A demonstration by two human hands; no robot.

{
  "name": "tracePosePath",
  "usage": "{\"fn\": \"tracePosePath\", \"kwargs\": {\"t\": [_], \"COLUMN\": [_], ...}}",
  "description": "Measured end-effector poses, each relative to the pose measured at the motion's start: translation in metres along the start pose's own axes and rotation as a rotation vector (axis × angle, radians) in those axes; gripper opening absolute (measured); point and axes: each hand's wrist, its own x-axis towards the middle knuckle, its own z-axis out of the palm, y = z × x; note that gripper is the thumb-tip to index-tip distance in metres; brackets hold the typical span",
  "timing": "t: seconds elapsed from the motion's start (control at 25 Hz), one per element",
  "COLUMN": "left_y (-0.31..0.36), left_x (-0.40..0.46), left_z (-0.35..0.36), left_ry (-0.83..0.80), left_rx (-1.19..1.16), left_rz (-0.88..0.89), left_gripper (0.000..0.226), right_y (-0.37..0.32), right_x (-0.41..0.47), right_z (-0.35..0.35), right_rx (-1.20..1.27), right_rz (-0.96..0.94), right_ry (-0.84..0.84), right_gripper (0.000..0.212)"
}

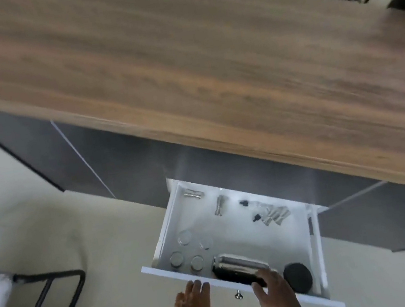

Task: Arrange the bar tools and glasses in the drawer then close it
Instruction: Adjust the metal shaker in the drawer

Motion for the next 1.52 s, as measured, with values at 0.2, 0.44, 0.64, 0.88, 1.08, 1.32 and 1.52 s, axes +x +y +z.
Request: {"fn": "tracePosePath", "kwargs": {"t": [0.2, 0.44, 0.64, 0.88, 1.08, 1.32, 1.52], "left_y": [0.011, 0.024, 0.033, 0.024, 0.000, -0.037, -0.054], "left_x": [-0.032, -0.026, -0.023, -0.007, 0.004, 0.041, 0.086], "left_z": [-0.020, -0.040, -0.059, -0.073, -0.056, -0.037, -0.029], "left_ry": [-0.123, -0.118, -0.084, -0.047, -0.090, -0.035, 0.007], "left_rx": [0.155, 0.216, 0.230, 0.244, 0.232, 0.284, 0.298], "left_rz": [-0.039, 0.008, 0.046, 0.073, 0.020, 0.013, 0.020], "left_gripper": [0.060, 0.061, 0.058, 0.053, 0.055, 0.058, 0.062], "right_y": [0.022, 0.030, 0.017, 0.005, 0.003, 0.007, 0.023], "right_x": [-0.056, -0.083, -0.082, -0.060, -0.038, 0.008, 0.049], "right_z": [-0.021, -0.024, -0.045, -0.068, -0.058, -0.036, -0.016], "right_rx": [0.044, 0.033, 0.027, 0.005, -0.028, -0.080, -0.117], "right_rz": [0.098, 0.173, 0.175, 0.159, 0.137, 0.099, 0.064], "right_ry": [0.020, 0.028, 0.032, 0.080, 0.041, 0.010, 0.009], "right_gripper": [0.042, 0.044, 0.045, 0.030, 0.034, 0.039, 0.046]}}
